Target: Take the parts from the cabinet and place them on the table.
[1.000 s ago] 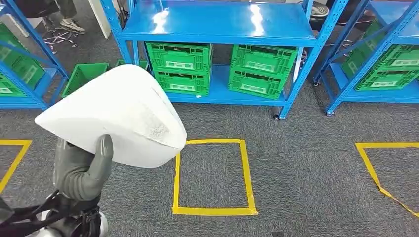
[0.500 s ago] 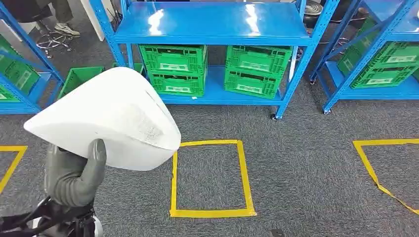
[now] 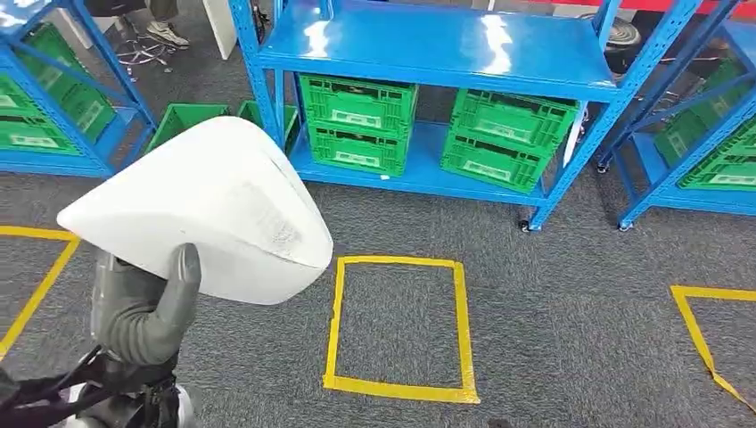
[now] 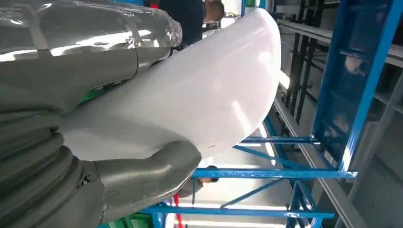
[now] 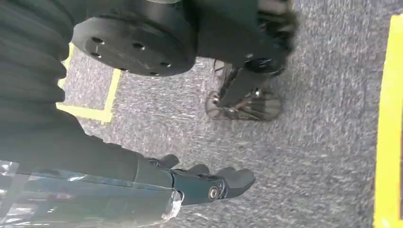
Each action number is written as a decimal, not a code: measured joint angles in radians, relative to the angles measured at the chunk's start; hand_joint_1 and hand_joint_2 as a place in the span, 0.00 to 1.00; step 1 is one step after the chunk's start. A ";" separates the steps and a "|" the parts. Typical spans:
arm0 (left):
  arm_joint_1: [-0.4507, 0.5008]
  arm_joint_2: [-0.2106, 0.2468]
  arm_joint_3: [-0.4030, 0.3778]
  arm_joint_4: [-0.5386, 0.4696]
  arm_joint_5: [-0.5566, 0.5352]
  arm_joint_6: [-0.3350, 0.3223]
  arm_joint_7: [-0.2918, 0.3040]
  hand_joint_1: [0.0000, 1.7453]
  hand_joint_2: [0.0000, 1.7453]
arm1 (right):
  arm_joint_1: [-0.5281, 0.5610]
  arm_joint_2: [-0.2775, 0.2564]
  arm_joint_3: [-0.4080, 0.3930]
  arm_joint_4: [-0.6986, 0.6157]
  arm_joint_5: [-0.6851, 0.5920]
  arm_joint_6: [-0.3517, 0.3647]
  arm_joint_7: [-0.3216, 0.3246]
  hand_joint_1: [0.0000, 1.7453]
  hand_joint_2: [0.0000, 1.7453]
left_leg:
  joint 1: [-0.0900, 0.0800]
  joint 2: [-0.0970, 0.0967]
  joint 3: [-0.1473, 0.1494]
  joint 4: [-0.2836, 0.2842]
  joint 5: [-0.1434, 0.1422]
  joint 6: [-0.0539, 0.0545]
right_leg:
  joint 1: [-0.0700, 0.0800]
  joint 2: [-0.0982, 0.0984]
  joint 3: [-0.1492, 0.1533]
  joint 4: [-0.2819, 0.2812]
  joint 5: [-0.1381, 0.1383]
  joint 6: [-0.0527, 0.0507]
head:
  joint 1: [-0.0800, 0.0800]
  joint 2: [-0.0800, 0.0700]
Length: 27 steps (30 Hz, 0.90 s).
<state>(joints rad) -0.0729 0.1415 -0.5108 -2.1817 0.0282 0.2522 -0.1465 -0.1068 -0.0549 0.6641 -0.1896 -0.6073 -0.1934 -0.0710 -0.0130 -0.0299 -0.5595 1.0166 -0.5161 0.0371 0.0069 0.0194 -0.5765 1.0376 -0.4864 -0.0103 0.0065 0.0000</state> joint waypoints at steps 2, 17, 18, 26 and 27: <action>0.002 0.000 0.000 -0.001 0.000 0.001 0.000 1.00 1.00 | 0.000 -0.004 0.000 0.000 0.001 0.002 0.000 0.00 1.00 | 0.008 -0.008 -0.010 -0.001 0.004 -0.012 | 0.007 0.007 0.017 -0.029 -0.010 -0.012 | -0.002 0.000; 0.012 0.000 0.002 -0.010 -0.001 0.008 0.001 1.00 1.00 | -0.003 -0.003 0.000 0.000 0.009 0.003 0.000 0.00 1.00 | 0.031 0.086 -0.024 0.006 0.011 -0.070 | -0.013 -0.055 0.041 -0.046 -0.023 0.027 | -0.026 0.000; 0.015 0.000 0.002 -0.011 -0.001 0.008 0.000 1.00 1.00 | -0.003 -0.003 0.000 0.000 0.010 0.003 0.000 0.00 1.00 | 0.032 0.082 -0.028 0.007 0.014 -0.055 | -0.012 -0.058 0.042 -0.044 -0.025 0.032 | -0.019 0.000; 0.038 0.003 0.017 -0.026 -0.008 0.014 -0.004 1.00 1.00 | 0.002 0.002 0.000 0.000 0.021 0.000 0.013 0.00 1.00 | 0.026 0.032 -0.029 0.005 0.017 -0.017 | -0.019 -0.026 -0.087 0.256 -0.186 0.051 | -0.002 0.000; 0.047 0.004 0.018 -0.026 -0.008 0.016 -0.005 1.00 1.00 | 0.003 0.002 0.000 0.000 0.023 -0.002 0.016 0.00 1.00 | 0.023 0.025 -0.028 0.005 0.017 -0.016 | -0.019 -0.025 -0.104 0.284 -0.185 0.048 | -0.001 0.000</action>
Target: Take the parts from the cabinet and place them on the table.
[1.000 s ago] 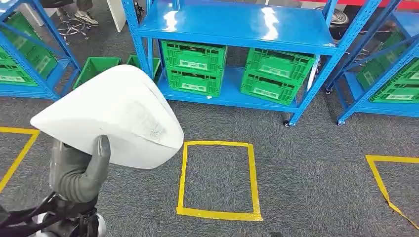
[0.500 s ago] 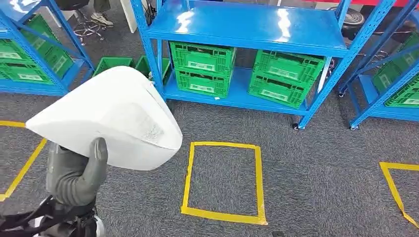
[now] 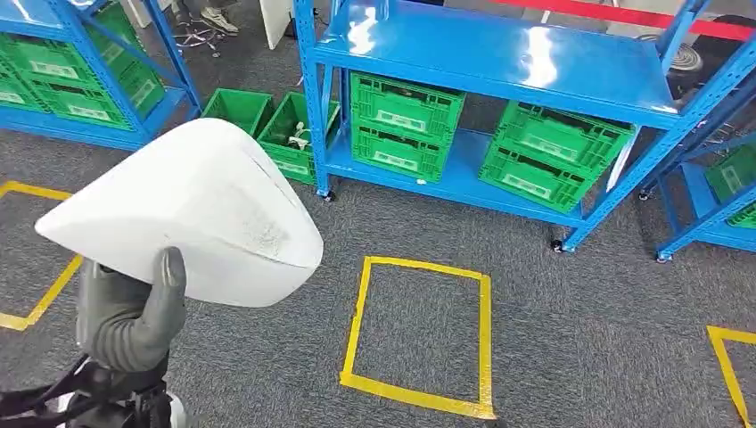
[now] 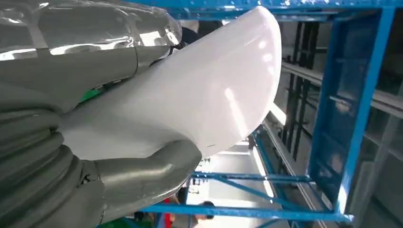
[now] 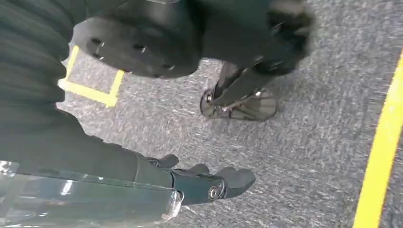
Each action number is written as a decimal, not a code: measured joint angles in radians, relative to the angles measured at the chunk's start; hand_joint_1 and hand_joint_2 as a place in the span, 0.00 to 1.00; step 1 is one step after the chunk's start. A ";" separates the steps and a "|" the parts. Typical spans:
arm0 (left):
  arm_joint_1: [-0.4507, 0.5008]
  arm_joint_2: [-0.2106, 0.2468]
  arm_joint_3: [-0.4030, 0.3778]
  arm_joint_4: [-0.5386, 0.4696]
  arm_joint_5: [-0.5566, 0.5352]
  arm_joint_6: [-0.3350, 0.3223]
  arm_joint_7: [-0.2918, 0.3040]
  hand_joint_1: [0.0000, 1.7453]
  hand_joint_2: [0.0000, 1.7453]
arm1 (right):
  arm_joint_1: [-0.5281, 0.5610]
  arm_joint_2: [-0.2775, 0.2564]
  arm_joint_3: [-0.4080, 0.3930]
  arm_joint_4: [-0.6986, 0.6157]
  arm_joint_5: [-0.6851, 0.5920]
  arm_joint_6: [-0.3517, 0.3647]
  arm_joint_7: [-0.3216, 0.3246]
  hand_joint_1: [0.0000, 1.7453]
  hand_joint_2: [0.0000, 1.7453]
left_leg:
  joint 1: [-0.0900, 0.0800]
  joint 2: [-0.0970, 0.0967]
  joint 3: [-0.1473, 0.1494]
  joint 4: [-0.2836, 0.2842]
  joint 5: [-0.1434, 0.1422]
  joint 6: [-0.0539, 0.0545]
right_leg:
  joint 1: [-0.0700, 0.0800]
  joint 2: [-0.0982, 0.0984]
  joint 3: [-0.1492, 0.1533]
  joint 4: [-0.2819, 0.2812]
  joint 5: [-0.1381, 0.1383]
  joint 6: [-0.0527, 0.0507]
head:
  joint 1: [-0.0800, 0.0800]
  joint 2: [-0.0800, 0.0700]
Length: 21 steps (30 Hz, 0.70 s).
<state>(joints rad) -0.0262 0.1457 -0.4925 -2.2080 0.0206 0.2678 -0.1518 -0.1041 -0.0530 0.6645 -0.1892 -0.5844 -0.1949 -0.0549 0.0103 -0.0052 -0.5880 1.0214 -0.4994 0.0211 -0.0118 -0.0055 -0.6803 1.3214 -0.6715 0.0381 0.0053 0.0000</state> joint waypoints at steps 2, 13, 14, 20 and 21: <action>0.012 0.002 0.001 -0.004 0.000 0.006 -0.004 1.00 1.00 | 0.000 0.000 0.000 0.000 0.006 0.000 0.007 0.00 1.00 | -0.005 -0.015 0.003 0.000 0.000 0.001 | 0.003 0.003 0.022 -0.062 0.059 -0.014 | 0.002 0.000; 0.074 0.022 0.048 -0.039 0.010 0.004 -0.019 1.00 1.00 | -0.003 0.007 0.000 0.000 0.021 -0.012 0.029 0.00 1.00 | -0.001 0.007 -0.066 0.131 -0.087 -0.043 | 0.010 0.006 0.146 -0.347 0.178 -0.058 | -0.008 0.000; 0.077 0.024 0.049 -0.038 0.012 0.004 -0.016 1.00 1.00 | -0.001 0.011 0.000 0.000 0.023 -0.012 0.029 0.00 1.00 | 0.002 0.006 -0.105 0.212 -0.122 -0.049 | 0.010 -0.004 0.145 -0.345 0.177 -0.059 | -0.010 0.000; 0.089 0.035 0.051 -0.038 0.016 0.003 -0.011 1.00 1.00 | -0.003 0.030 0.002 0.000 0.040 -0.012 0.032 0.00 1.00 | 0.005 0.069 0.010 0.015 -0.003 -0.055 | 0.010 -0.049 0.146 -0.324 0.161 -0.045 | -0.018 0.000; 0.085 0.035 0.051 -0.037 0.019 -0.001 -0.009 1.00 1.00 | -0.004 0.031 0.002 0.000 0.038 -0.012 0.032 0.00 1.00 | -0.003 0.096 0.015 0.007 -0.022 -0.042 | 0.017 -0.052 0.142 -0.319 0.156 -0.039 | -0.022 0.000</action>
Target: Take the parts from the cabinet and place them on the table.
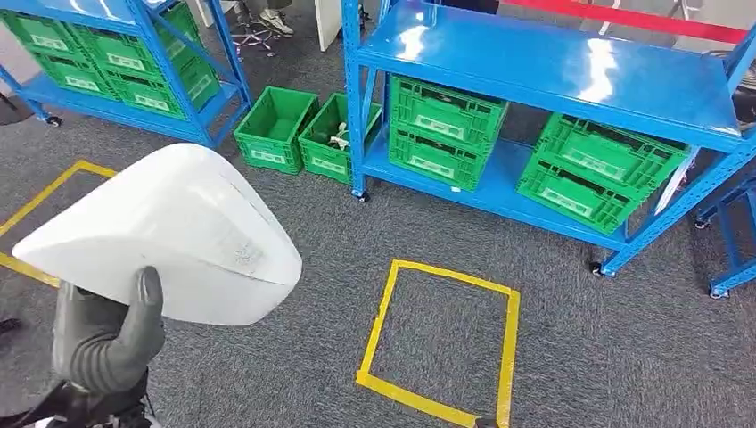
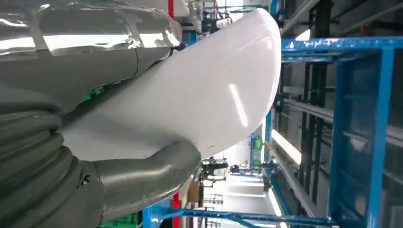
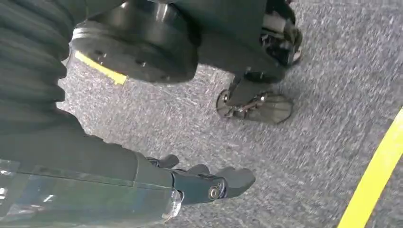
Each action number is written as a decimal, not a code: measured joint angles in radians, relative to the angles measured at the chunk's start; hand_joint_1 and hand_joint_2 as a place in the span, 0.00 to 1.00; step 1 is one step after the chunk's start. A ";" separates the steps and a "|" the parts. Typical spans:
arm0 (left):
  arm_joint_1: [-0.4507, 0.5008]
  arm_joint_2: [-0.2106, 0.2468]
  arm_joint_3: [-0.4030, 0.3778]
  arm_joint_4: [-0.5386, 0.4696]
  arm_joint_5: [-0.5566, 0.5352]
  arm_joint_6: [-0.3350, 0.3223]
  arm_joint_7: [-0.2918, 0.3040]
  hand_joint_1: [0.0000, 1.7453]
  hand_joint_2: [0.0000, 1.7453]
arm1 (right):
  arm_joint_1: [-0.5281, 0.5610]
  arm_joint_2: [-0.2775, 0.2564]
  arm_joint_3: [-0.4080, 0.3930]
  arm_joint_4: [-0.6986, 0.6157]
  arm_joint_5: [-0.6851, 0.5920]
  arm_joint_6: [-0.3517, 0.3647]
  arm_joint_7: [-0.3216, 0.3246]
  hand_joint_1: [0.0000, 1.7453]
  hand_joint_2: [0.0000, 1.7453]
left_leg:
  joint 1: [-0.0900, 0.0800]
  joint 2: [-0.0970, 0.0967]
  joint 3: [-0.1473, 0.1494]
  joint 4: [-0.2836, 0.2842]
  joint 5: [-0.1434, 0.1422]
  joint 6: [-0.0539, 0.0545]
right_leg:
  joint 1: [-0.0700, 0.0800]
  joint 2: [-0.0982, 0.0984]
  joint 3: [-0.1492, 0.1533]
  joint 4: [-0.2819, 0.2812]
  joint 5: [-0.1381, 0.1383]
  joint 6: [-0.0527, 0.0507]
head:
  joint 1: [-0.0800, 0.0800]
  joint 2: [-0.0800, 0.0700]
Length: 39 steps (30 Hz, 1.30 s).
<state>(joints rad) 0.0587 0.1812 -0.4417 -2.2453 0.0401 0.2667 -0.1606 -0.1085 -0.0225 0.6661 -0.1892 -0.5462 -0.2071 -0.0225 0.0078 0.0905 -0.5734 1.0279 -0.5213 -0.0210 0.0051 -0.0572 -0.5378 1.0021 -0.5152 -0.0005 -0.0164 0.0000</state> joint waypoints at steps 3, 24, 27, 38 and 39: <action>-0.019 0.004 0.000 0.000 0.006 -0.011 0.017 1.00 1.00 | -0.001 0.005 0.000 0.000 -0.016 0.008 -0.008 0.00 1.00 | -0.005 -0.028 -0.004 -0.003 0.010 0.020 | -0.003 -0.017 0.006 -0.002 0.001 0.013 | 0.006 0.000; -0.099 0.015 -0.029 -0.027 -0.063 -0.021 0.092 1.00 1.00 | 0.001 0.049 -0.001 0.000 -0.031 0.047 -0.101 0.00 1.00 | 0.003 -0.079 -0.081 0.101 -0.041 -0.001 | -0.010 0.064 0.019 -0.033 0.015 -0.018 | 0.011 0.000; -0.096 0.014 -0.033 -0.020 -0.048 -0.024 0.068 1.00 1.00 | 0.006 0.049 -0.002 0.001 -0.039 0.035 -0.097 0.00 1.00 | 0.011 -0.084 -0.159 0.265 -0.095 -0.012 | -0.010 0.030 0.017 -0.028 0.012 -0.018 | 0.003 0.000; -0.092 0.013 -0.035 -0.013 -0.042 -0.026 0.034 1.00 1.00 | 0.002 0.035 -0.002 0.001 -0.045 0.030 -0.058 0.00 1.00 | 0.000 -0.024 -0.021 0.006 0.014 0.015 | -0.004 -0.026 0.022 -0.002 -0.015 0.016 | 0.006 0.000; -0.092 0.013 -0.035 -0.013 -0.042 -0.026 0.034 1.00 1.00 | 0.002 0.035 -0.002 0.001 -0.045 0.030 -0.057 0.00 1.00 | 0.000 -0.025 -0.021 0.006 0.014 0.016 | -0.004 -0.027 0.022 -0.003 -0.015 0.017 | 0.006 0.000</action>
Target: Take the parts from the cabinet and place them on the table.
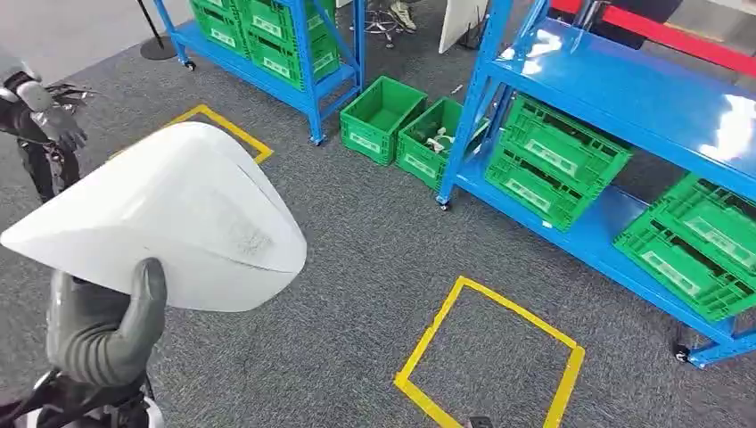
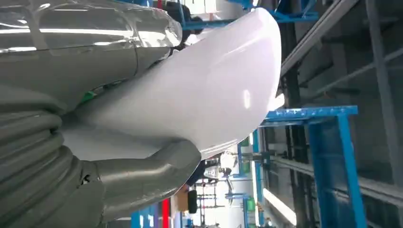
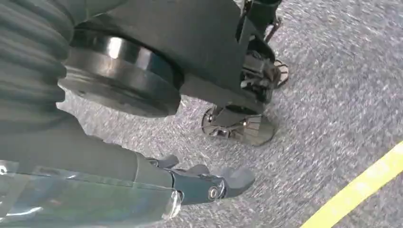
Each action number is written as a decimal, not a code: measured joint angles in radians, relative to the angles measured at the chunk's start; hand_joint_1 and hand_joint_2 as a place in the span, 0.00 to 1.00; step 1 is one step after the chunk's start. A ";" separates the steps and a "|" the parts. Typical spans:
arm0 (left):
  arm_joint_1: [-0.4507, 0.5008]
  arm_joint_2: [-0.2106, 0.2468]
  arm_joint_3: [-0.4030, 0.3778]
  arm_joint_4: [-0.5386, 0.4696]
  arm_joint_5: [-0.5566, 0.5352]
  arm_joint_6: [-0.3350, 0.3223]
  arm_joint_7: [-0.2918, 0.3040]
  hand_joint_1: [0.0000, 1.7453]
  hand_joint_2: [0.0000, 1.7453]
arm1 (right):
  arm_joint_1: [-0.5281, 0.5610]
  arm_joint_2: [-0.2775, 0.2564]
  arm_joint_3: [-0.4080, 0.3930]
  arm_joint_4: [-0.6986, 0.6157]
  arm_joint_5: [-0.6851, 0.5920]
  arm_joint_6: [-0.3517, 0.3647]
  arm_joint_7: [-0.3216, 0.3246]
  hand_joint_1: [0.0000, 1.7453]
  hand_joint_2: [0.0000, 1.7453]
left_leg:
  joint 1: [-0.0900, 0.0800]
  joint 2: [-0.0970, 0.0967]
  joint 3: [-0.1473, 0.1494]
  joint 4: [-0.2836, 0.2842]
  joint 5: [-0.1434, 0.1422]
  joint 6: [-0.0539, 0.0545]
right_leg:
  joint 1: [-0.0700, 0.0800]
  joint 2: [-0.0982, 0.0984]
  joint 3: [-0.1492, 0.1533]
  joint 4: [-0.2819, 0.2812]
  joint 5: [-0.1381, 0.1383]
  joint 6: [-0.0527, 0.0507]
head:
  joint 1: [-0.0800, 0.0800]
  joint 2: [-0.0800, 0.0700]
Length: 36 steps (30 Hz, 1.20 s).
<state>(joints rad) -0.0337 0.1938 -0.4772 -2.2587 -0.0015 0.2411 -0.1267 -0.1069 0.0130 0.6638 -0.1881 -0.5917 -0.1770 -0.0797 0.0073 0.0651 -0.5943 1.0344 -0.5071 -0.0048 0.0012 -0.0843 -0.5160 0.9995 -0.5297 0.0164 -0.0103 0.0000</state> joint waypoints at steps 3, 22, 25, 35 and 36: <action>0.006 -0.006 0.000 0.004 0.016 0.000 -0.004 1.00 1.00 | 0.009 -0.004 0.000 0.000 0.006 -0.013 0.011 0.00 1.00 | -0.002 -0.088 -0.005 -0.003 0.013 0.028 | -0.007 0.077 -0.129 0.306 -0.157 0.015 | 0.015 0.000; 0.056 -0.008 0.008 0.016 0.023 0.011 -0.041 1.00 1.00 | 0.001 -0.018 0.001 0.000 0.045 -0.015 0.053 0.00 1.00 | 0.025 -0.022 -0.022 0.051 0.016 -0.053 | -0.010 0.023 0.009 -0.020 0.014 -0.019 | 0.005 0.000; 0.062 -0.008 0.010 0.008 0.020 0.015 -0.047 1.00 1.00 | -0.002 -0.021 0.001 0.000 0.049 -0.018 0.035 0.00 1.00 | 0.016 0.015 0.001 0.003 0.002 -0.021 | -0.001 0.010 0.004 0.003 -0.005 0.002 | 0.003 0.000; 0.065 -0.014 0.014 0.008 0.019 0.017 -0.063 1.00 1.00 | 0.006 -0.017 0.002 -0.001 0.065 -0.020 -0.011 0.00 1.00 | -0.003 -0.101 -0.018 0.002 0.021 0.022 | -0.007 0.080 -0.111 0.278 -0.129 0.002 | 0.023 0.000; 0.065 -0.014 0.014 0.008 0.019 0.017 -0.063 1.00 1.00 | 0.004 -0.017 0.002 -0.001 0.065 -0.020 -0.011 0.00 1.00 | -0.006 -0.114 -0.016 0.002 0.022 0.023 | -0.002 0.086 -0.082 0.213 -0.082 -0.008 | 0.023 0.000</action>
<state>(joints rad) 0.0316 0.1801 -0.4628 -2.2511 0.0179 0.2579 -0.1896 -0.1024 -0.0042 0.6657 -0.1888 -0.5264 -0.1972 -0.0904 0.0016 -0.0492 -0.6106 1.0362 -0.4856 0.0181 -0.0012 0.0018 -0.5982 1.2126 -0.6119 0.0080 0.0122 0.0000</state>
